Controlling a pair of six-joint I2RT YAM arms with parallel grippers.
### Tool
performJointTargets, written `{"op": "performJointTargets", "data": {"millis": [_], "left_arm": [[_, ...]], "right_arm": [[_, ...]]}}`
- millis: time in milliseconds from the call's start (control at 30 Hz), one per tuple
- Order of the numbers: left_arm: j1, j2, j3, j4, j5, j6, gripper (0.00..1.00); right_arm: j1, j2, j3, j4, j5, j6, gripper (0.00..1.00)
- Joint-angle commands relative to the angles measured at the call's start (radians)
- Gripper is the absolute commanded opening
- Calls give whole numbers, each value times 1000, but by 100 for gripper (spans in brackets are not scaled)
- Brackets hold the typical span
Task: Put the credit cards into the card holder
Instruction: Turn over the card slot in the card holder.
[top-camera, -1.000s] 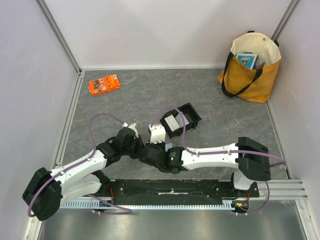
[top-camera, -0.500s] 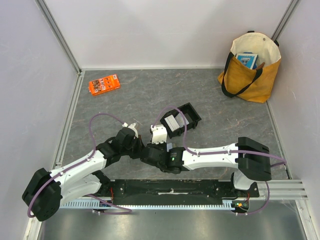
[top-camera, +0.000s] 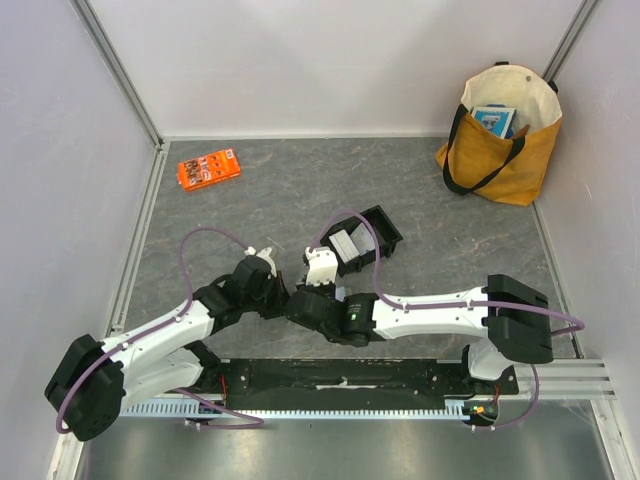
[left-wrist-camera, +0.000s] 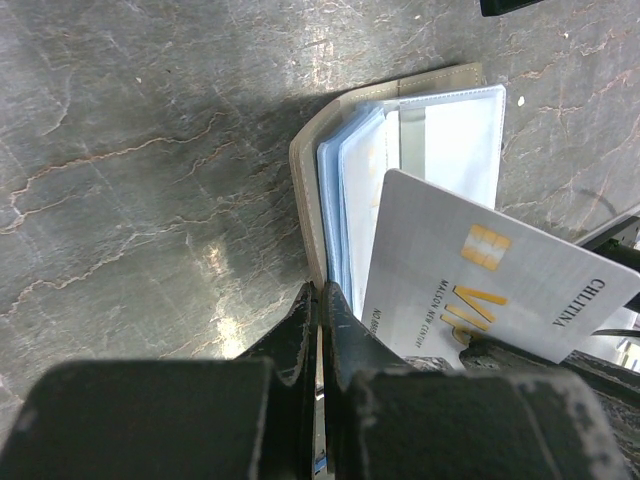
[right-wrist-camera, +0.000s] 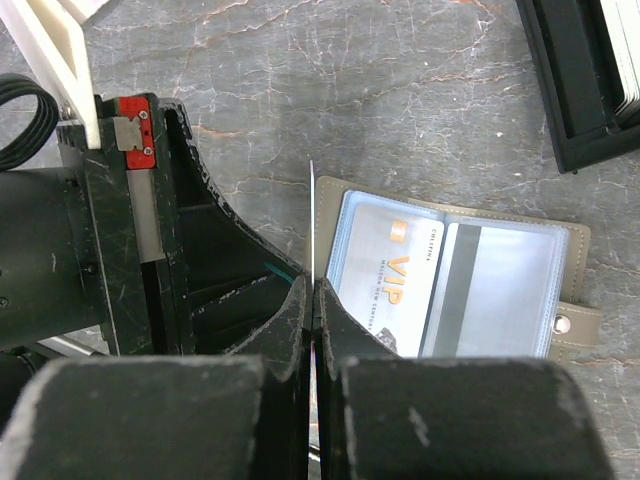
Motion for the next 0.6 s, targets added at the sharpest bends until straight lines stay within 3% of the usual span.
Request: {"op": "performJointTargets", "data": {"millis": [0,567], "left_arm": [[-5,-13,-3,23,-12,3,2],[-3,-16,-2,15,-15,5,2]], "right_arm": [[-9,9,-3,30,11,4,0],[-11,41,-8,-4,20,10,0]]}}
